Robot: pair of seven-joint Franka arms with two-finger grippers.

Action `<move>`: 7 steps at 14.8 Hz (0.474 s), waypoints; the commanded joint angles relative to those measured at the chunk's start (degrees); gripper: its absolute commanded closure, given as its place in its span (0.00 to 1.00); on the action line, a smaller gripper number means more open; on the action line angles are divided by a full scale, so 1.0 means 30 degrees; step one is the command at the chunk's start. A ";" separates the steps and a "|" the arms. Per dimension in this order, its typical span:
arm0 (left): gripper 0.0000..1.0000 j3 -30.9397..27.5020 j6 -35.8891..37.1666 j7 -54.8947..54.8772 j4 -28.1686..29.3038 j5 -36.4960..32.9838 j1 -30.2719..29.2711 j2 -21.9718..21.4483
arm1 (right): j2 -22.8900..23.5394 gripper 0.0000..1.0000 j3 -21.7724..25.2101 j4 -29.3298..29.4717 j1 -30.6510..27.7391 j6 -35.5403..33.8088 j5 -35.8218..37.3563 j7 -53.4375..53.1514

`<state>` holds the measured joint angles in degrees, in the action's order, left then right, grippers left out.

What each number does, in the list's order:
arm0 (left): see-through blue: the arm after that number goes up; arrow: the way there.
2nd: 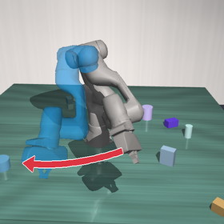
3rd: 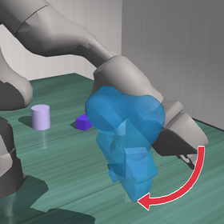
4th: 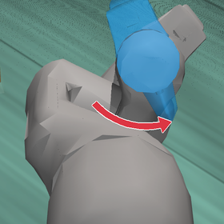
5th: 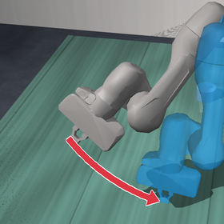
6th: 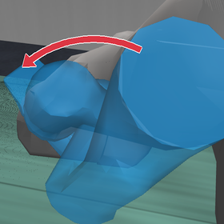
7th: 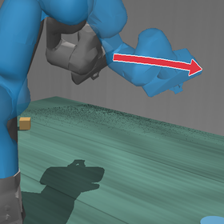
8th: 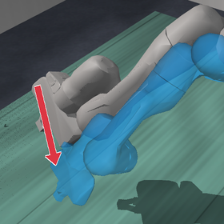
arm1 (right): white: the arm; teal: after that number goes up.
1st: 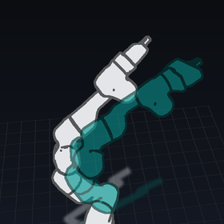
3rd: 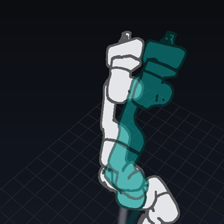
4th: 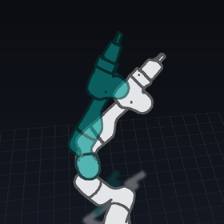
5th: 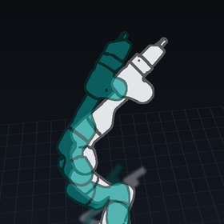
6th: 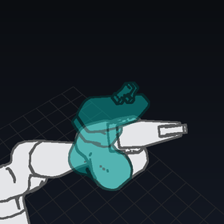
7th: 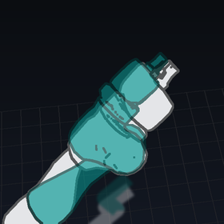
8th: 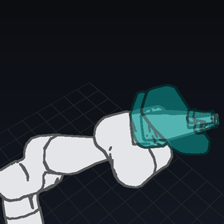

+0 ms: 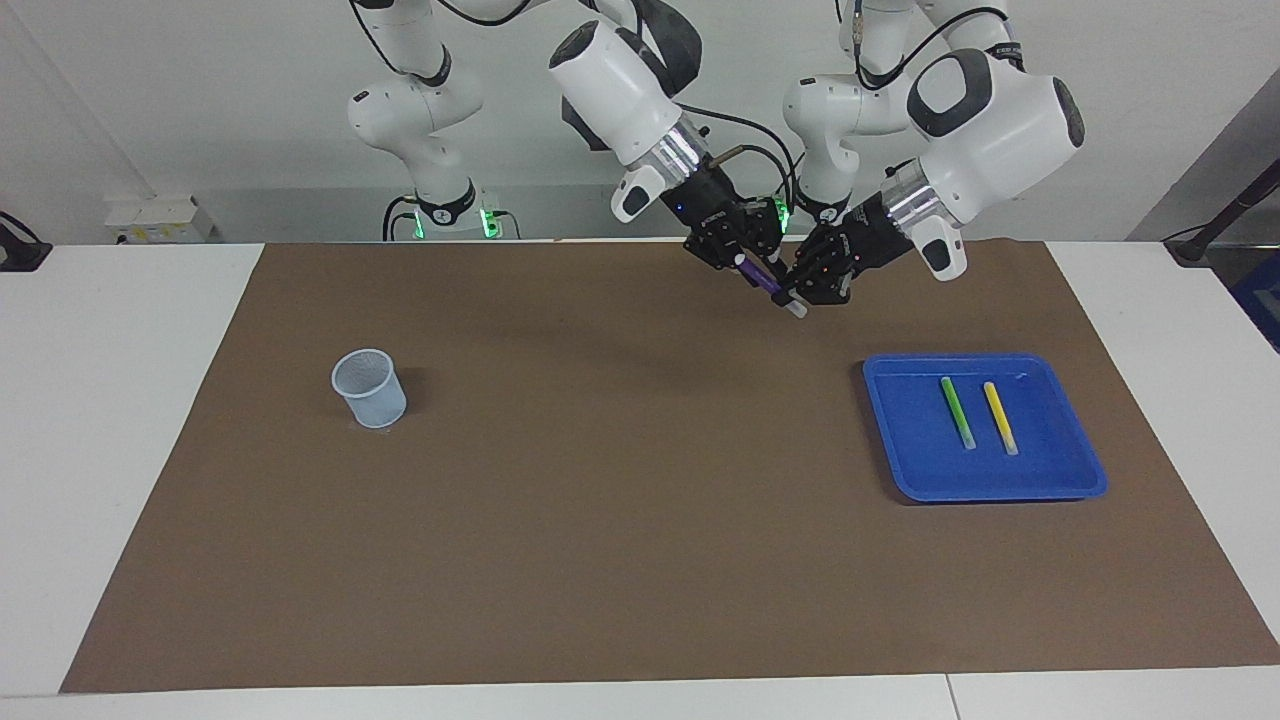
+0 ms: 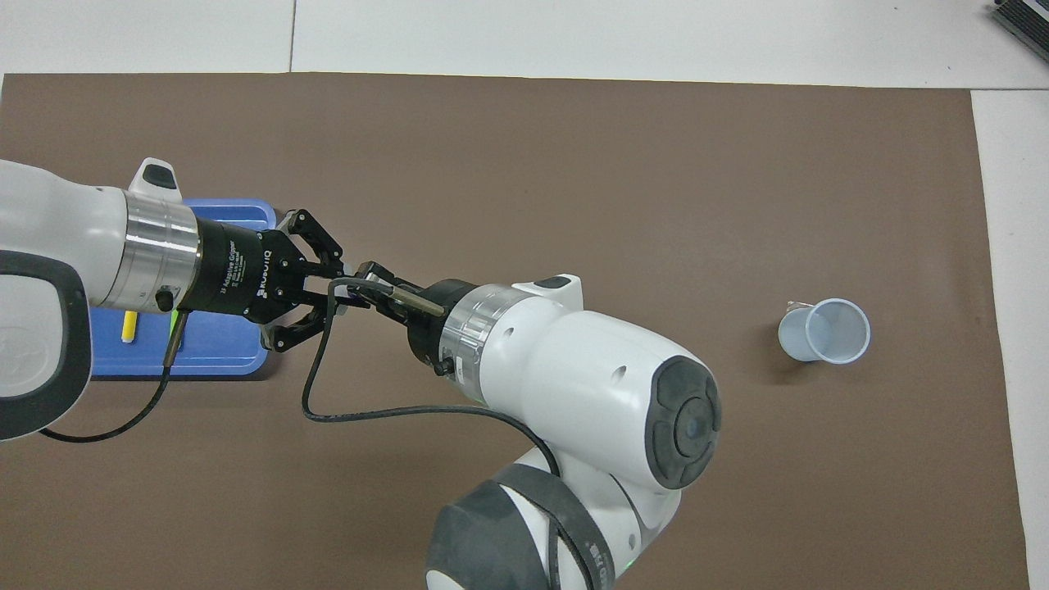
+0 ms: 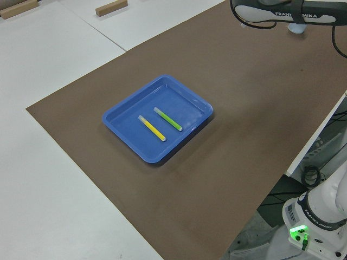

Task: Transfer and insert pens with both arms
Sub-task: 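Close the right gripper on the purple pen tip, open the left gripper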

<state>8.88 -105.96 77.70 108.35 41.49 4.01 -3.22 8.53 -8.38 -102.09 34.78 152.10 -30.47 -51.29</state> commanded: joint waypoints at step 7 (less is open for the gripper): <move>1.00 -0.0236 0.0223 0.0231 0.0533 0.0263 0.0217 -0.0625 | -0.0031 1.00 -0.0077 -0.0101 -0.0228 0.0246 -0.0098 0.0017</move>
<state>8.42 -106.00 77.72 108.31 41.50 4.00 -3.34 8.55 -8.34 -102.41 34.73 152.03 -30.47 -51.29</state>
